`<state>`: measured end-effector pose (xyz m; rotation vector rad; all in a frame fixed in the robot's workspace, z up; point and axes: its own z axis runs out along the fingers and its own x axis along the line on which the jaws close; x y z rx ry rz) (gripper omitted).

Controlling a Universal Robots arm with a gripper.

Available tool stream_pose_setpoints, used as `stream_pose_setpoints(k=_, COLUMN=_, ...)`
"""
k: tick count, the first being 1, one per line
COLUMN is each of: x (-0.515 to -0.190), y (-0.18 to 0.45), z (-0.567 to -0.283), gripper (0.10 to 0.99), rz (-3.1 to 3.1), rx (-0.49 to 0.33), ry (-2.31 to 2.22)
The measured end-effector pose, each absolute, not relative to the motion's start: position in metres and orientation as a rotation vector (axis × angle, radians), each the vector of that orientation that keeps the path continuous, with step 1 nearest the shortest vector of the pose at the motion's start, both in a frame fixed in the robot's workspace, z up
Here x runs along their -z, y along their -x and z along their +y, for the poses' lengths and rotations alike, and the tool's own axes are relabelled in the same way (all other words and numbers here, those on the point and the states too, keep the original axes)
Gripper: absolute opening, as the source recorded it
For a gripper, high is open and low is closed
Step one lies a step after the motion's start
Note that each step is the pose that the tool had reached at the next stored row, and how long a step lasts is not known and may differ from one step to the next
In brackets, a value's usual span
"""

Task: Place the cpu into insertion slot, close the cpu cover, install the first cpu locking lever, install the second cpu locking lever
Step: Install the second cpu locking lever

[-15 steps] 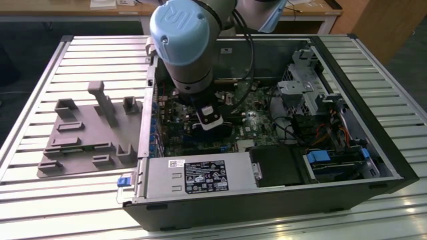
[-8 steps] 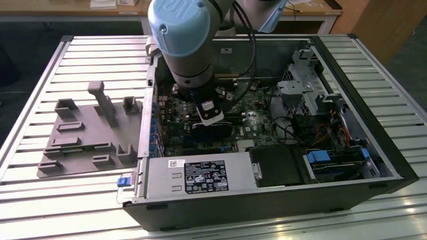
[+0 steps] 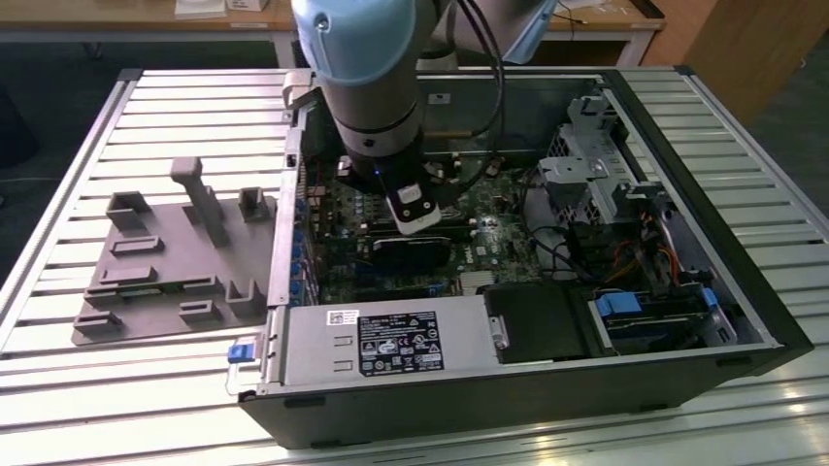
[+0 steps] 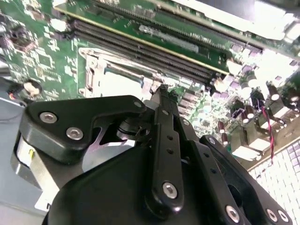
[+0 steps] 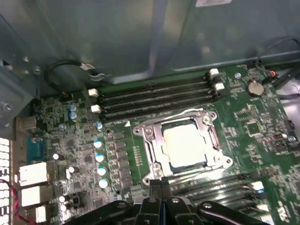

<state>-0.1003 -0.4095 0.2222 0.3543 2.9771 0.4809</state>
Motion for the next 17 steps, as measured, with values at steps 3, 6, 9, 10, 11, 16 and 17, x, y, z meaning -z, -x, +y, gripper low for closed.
stream_pose_setpoints(k=3, x=-0.222, y=0.095, z=-0.410, gripper=0.102, rz=2.978, rx=-0.461, ry=-0.358)
stream_pose_setpoints(k=6, x=-0.222, y=0.086, z=-0.409, gripper=0.102, rz=2.978, rx=-0.452, ry=-0.358)
stream_pose_setpoints(k=9, x=-0.222, y=0.077, z=-0.408, gripper=0.102, rz=2.979, rx=-0.444, ry=-0.358)
stream_pose_setpoints(k=10, x=-0.222, y=0.075, z=-0.408, gripper=0.102, rz=2.979, rx=-0.442, ry=-0.358)
stream_pose_setpoints(k=11, x=-0.222, y=0.073, z=-0.407, gripper=0.102, rz=2.979, rx=-0.440, ry=-0.358)
stream_pose_setpoints(k=16, x=-0.222, y=0.070, z=-0.398, gripper=0.102, rz=2.981, rx=-0.410, ry=-0.356)
stream_pose_setpoints(k=17, x=-0.222, y=0.070, z=-0.395, gripper=0.102, rz=2.982, rx=-0.397, ry=-0.355)
